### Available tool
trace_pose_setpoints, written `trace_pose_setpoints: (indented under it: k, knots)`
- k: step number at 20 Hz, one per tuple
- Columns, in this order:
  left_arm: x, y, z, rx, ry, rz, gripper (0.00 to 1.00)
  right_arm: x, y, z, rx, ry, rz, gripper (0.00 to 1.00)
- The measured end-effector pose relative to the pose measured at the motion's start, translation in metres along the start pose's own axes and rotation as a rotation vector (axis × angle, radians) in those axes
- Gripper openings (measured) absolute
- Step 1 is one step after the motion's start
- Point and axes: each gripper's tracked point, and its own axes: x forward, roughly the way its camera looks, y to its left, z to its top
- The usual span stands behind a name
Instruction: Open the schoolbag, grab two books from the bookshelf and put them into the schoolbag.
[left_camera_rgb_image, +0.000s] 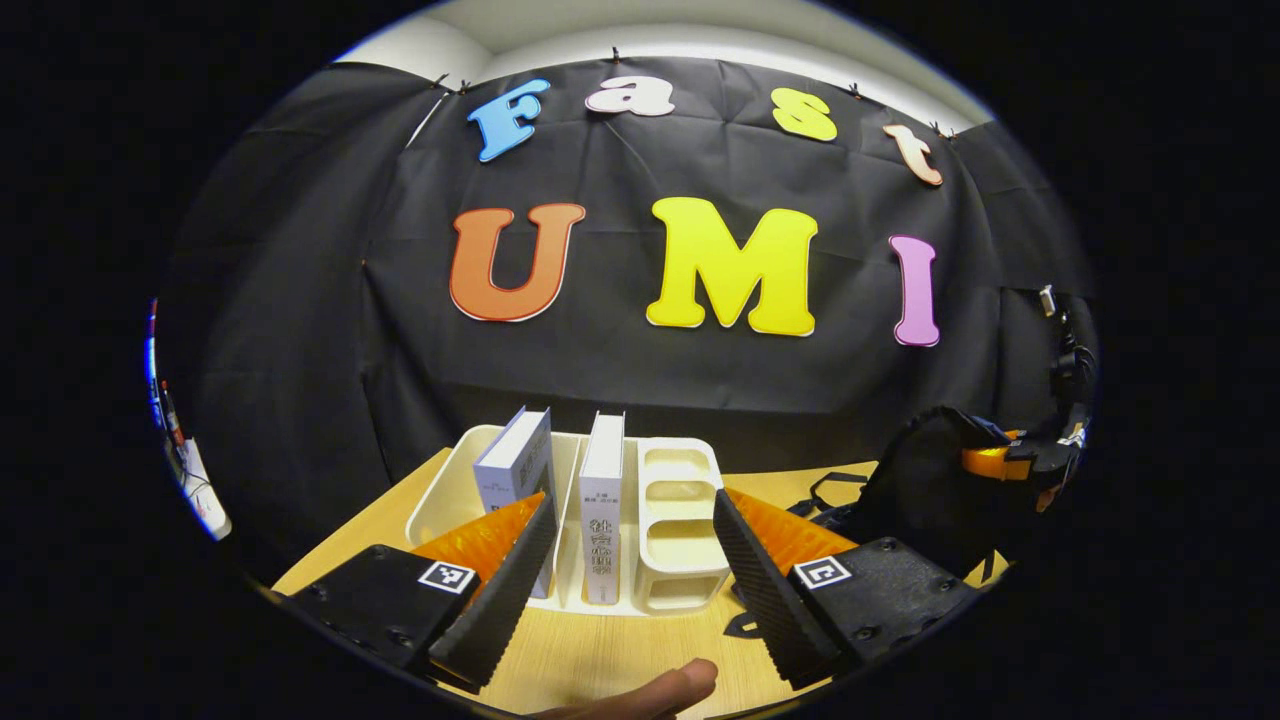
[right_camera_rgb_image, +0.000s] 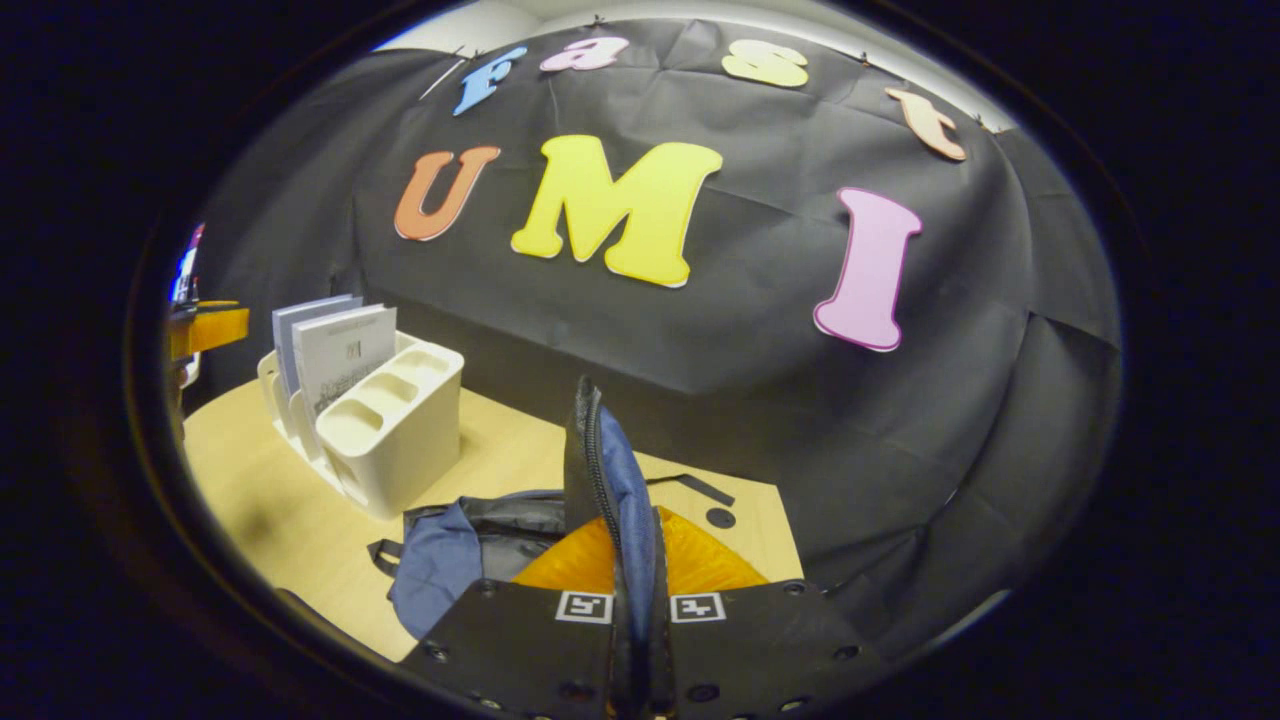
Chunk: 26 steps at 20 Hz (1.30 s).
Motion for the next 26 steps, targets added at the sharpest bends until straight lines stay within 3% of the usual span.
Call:
trace_pose_setpoints:
  k: [7, 13, 15, 18, 22, 26]
  knots:
    - [0.073, 0.006, 0.022, 0.055, 0.075, 0.059, 0.99, 0.000, -0.030, -0.006, 0.028, -0.007, 0.025, 0.06]
    - [0.135, 0.021, 0.038, 0.118, 0.136, 0.089, 0.98, -0.002, -0.031, -0.009, 0.037, -0.021, 0.058, 0.06]
    - [0.152, 0.023, 0.027, 0.110, 0.219, 0.084, 0.98, -0.004, -0.031, -0.011, 0.037, -0.024, 0.065, 0.06]
    - [0.172, 0.042, 0.008, 0.165, 0.330, 0.140, 0.96, -0.005, -0.034, -0.016, 0.046, -0.030, 0.072, 0.06]
    - [0.177, 0.033, -0.029, 0.197, 0.514, 0.075, 0.91, -0.007, -0.038, -0.020, 0.069, -0.038, 0.081, 0.07]
    - [0.178, 0.028, -0.048, 0.189, 0.650, 0.051, 0.77, -0.005, -0.033, -0.022, 0.065, -0.042, 0.098, 0.06]
